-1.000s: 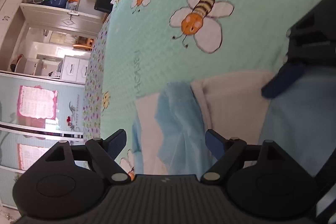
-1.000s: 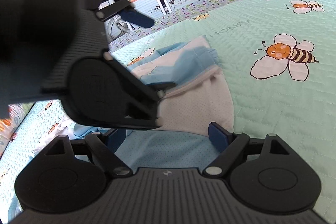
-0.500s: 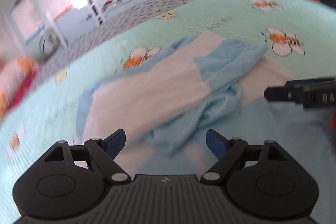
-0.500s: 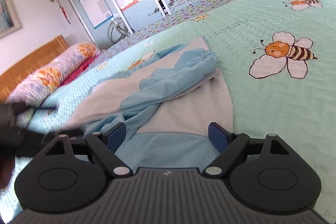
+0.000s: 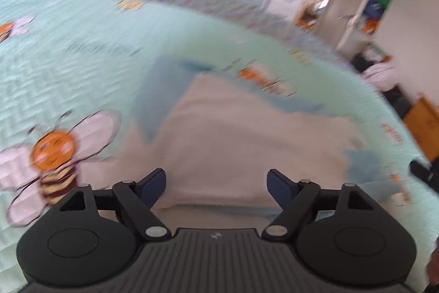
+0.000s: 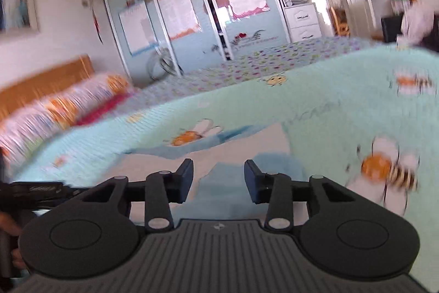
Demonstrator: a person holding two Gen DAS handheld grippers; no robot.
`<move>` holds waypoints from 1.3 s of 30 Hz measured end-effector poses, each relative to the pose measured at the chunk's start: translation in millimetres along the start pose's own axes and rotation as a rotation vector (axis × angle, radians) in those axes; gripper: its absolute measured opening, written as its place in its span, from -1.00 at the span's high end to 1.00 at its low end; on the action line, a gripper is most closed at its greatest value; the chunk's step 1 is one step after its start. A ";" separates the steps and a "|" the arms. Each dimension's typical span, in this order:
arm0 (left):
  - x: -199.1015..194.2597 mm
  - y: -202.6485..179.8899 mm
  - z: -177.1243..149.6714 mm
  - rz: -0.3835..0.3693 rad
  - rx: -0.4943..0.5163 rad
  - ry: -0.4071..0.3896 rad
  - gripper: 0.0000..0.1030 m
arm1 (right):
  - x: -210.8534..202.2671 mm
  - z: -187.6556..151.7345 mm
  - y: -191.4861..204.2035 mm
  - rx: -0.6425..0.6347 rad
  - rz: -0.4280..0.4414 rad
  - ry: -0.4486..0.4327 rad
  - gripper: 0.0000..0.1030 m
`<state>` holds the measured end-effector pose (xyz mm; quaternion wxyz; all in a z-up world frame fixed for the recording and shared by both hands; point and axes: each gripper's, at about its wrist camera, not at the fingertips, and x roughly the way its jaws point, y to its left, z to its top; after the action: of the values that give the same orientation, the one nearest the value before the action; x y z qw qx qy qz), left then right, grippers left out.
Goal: Fold clothes
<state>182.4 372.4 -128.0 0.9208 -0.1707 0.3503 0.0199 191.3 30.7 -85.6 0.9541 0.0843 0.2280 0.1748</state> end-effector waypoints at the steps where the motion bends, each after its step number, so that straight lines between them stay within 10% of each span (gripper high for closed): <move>1: -2.4 10.1 -5.8 0.016 -0.009 -0.002 -0.54 | 6.6 -7.3 -0.6 -0.020 -0.018 0.035 0.10; 6: -42.2 49.8 -30.2 -0.039 0.005 -0.057 -0.58 | 28.3 -41.6 2.2 -0.128 -0.094 0.183 0.06; 13: -52.8 56.7 -26.8 -0.192 -0.007 -0.172 -0.60 | -1.8 -11.4 65.4 -0.264 -0.061 0.032 -0.10; 20: -29.3 50.7 -35.2 -0.255 0.041 -0.115 -0.62 | 117.8 8.0 120.1 -0.278 -0.022 0.224 -0.20; 25: -25.3 55.3 -32.2 -0.258 0.031 -0.088 -0.62 | 162.9 20.6 120.7 -0.076 -0.156 0.295 0.47; 34: -29.5 58.4 -31.5 -0.254 0.034 -0.071 -0.63 | 248.3 19.3 232.9 -0.173 -0.111 0.455 0.13; 39: -29.1 63.7 -29.1 -0.268 0.001 -0.055 -0.64 | 252.8 28.4 281.9 -0.408 -0.190 0.355 0.04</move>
<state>131.9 425.2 -148.4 0.9246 -0.2149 0.2988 -0.0986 332.3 383.1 -95.3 0.9086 -0.1632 0.3585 0.1388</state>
